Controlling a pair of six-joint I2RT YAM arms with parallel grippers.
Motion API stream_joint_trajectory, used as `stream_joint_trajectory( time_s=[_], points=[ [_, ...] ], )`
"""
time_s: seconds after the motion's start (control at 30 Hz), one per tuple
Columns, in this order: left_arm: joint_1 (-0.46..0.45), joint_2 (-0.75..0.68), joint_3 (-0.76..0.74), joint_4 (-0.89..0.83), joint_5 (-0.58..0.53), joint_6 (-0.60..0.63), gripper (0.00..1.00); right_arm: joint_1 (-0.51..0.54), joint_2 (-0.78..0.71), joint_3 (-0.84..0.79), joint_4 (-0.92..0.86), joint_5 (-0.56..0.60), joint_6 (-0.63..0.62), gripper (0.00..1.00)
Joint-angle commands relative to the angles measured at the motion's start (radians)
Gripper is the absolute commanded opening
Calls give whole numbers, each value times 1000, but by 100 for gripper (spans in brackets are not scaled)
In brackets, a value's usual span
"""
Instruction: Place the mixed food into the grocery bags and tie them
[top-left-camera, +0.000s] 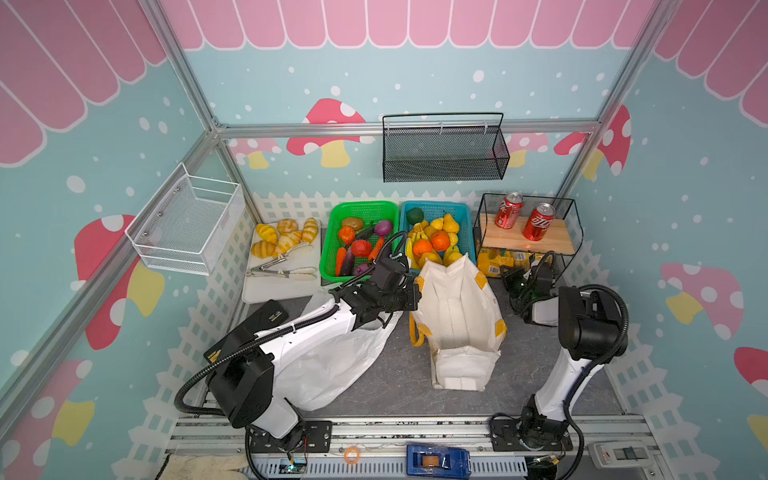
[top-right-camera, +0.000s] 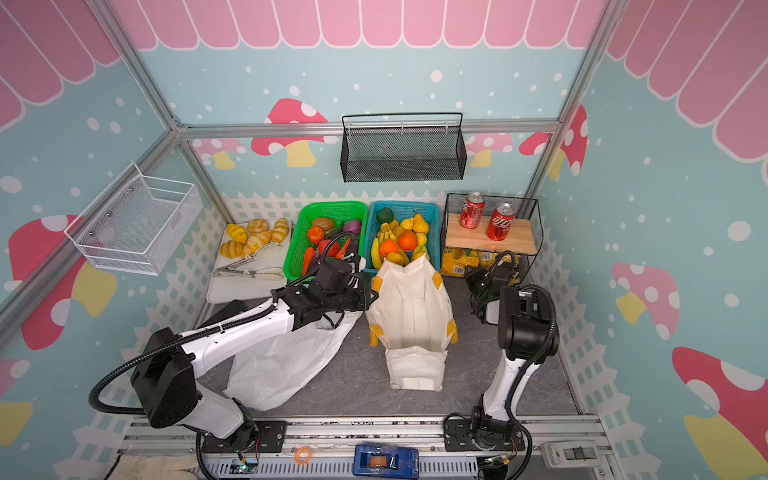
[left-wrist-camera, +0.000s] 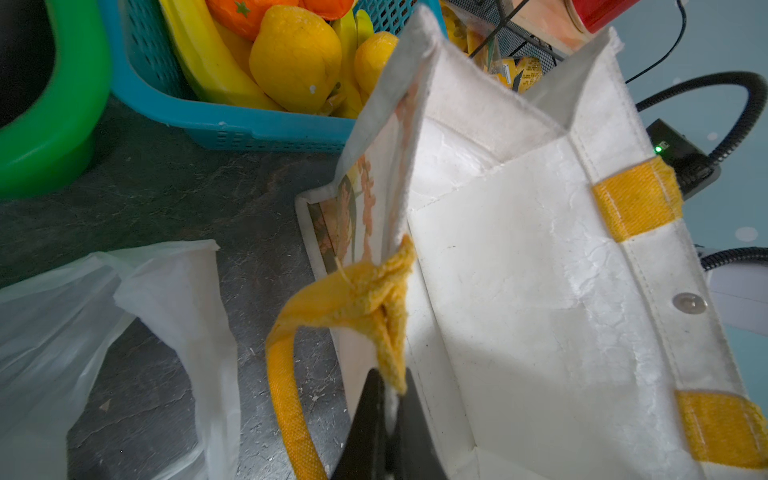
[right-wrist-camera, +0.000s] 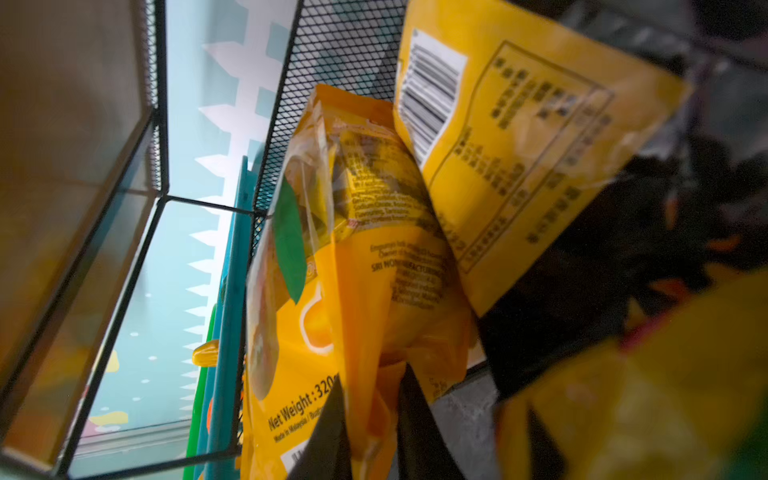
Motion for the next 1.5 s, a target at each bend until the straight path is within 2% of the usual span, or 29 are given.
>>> stream_joint_trajectory(
  time_s=[0.0, 0.17, 0.37, 0.53, 0.77, 1.07, 1.17, 1.3, 1.47],
  points=[
    [7, 8, -3, 28, -3, 9, 0, 11, -63, -29, 24, 1, 15, 9],
    [9, 5, -2, 27, -5, 11, 0, 11, -125, -60, 49, -36, 22, 0],
    [10, 6, 0, 29, -3, 11, 0, 5, -213, -68, 30, -118, -4, 0],
    [10, 6, 3, 31, 1, 12, 0, -1, -302, -53, -94, -165, -76, 0],
    [12, 8, 3, 37, 4, 17, 0, -23, -409, 19, -379, -194, -328, 0],
    [16, 23, 11, 48, 13, 20, 0, -31, -439, 172, -669, -352, -570, 0],
    [19, 26, 9, 54, 11, 18, 0, -31, -466, 213, -782, -331, -650, 0],
    [21, 26, 9, 59, 10, 17, 0, -31, -545, 229, -907, -230, -736, 0],
    [24, 32, 12, 66, 14, 18, 0, -30, -613, 239, -984, -203, -775, 0]
  ],
)
